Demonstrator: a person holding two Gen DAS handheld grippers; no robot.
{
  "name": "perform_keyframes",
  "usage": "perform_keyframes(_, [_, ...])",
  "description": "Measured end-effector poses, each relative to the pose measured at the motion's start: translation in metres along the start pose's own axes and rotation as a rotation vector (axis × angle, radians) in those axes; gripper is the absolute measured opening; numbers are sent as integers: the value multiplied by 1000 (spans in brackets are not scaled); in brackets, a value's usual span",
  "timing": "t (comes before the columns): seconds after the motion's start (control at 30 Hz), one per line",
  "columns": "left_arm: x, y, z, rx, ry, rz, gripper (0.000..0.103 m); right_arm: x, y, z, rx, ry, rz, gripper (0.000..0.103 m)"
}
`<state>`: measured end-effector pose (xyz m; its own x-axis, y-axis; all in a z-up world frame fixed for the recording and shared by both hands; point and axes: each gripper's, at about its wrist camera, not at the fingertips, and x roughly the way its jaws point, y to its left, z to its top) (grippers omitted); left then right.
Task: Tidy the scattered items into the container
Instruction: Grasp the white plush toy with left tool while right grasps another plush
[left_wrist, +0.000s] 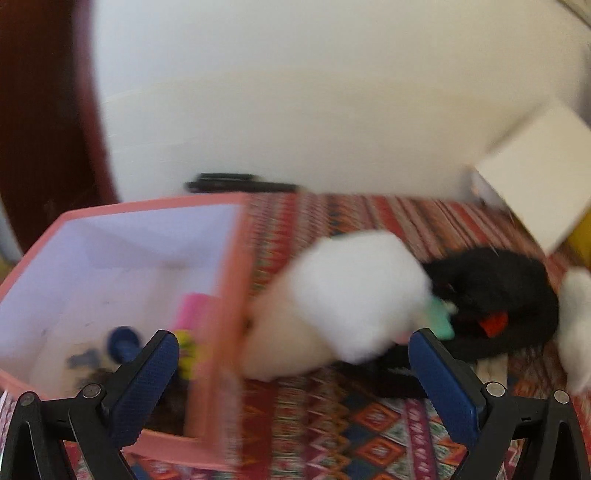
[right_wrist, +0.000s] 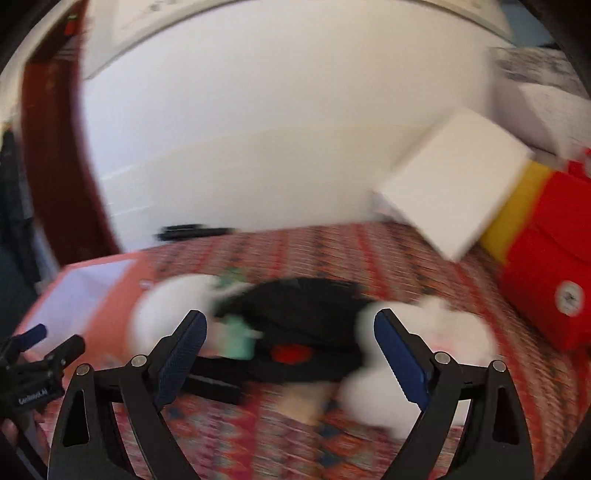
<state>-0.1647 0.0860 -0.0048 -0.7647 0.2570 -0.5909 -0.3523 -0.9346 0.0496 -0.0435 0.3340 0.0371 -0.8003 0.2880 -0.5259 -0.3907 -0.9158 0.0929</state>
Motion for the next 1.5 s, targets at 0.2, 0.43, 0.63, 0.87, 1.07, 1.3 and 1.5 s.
perform_keyframes(0.2, [38,-61,-8,151,38,138,102,9,-61,-36,-19,67,-231,103])
perform_keyframes(0.43, [85,-66,-9,220,67,217,103,36,-26,-70,-331,88,-364,103])
perform_keyframes(0.63, [112,-57,-6,229,49,191,103,98,18,-116,-691,85,-607,103])
perform_keyframes(0.87, [150,-60,-15,258,97,198,103,181,-31,-113,-734,165,-839,103])
perform_keyframes(1.07, [141,-46,-8,213,75,122,76,176,-63,-70,-527,201,-656,72])
perform_keyframes(1.3, [93,-31,9,94,39,59,69,123,-76,-31,-338,109,-514,69])
perform_keyframes(1.5, [31,-41,22,93,-46,23,64,61,-64,-13,-300,-28,-526,69])
